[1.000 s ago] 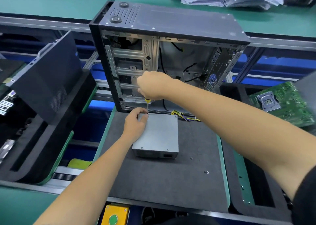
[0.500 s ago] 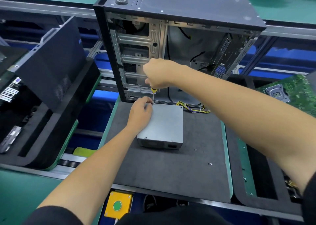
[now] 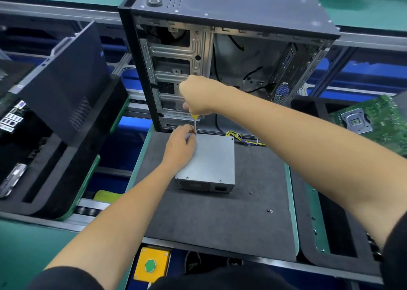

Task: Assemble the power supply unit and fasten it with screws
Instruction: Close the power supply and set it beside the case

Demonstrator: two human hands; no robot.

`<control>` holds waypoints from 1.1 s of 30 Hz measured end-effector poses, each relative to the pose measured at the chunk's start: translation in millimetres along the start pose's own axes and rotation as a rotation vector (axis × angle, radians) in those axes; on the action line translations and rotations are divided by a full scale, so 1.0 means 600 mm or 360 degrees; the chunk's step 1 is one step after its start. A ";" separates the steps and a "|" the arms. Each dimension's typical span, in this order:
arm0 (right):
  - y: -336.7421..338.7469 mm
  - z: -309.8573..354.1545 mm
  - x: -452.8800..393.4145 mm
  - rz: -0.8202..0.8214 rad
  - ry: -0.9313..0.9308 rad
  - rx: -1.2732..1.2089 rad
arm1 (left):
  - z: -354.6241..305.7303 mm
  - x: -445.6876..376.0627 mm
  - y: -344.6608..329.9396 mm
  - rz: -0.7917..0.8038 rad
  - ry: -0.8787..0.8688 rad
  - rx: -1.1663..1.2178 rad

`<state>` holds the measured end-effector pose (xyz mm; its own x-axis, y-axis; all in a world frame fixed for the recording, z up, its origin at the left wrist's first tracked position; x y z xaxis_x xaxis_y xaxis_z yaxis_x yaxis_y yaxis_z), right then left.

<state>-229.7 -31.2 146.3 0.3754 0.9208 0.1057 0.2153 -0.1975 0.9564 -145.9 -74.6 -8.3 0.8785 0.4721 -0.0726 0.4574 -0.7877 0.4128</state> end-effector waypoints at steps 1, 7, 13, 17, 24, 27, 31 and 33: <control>-0.002 0.003 -0.002 -0.0001 0.0005 0.0008 | 0.001 0.000 0.000 -0.0001 -0.0001 0.0006; -0.002 0.002 -0.001 0.0125 0.0121 0.0090 | 0.004 -0.001 0.002 0.0004 0.0021 0.0085; -0.006 -0.016 0.002 0.0082 0.0025 0.0047 | 0.012 -0.003 0.001 -0.0005 0.0126 0.0238; -0.005 -0.014 -0.004 0.0102 0.0033 0.0083 | 0.013 -0.006 -0.001 0.0016 0.0150 0.0241; 0.000 0.003 -0.004 0.0249 0.0149 0.0155 | 0.013 -0.005 -0.001 0.0020 0.0167 0.0255; 0.002 -0.005 -0.003 0.0259 0.0157 0.0055 | 0.009 -0.003 0.001 0.0006 0.0146 0.0236; 0.002 -0.009 -0.003 0.0120 0.0038 0.0004 | 0.004 -0.001 0.003 -0.0010 0.0065 0.0189; 0.000 -0.004 -0.006 0.0132 0.0020 0.0003 | 0.003 0.000 0.003 -0.0011 0.0042 0.0144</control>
<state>-233.0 -33.5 146.5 0.3807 0.9054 0.1878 0.1858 -0.2739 0.9436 -145.2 -76.7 -9.2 0.8718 0.4873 -0.0505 0.4752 -0.8162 0.3285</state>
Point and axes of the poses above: each hand's wrist, its own x-axis away from the middle knuckle, its own y-axis out of the back of the hand, z = x × y, the point moved 4 cm from there along -x, towards the middle knuckle, and after that the axes turned 13 degrees about x, right-handed, at the moved point
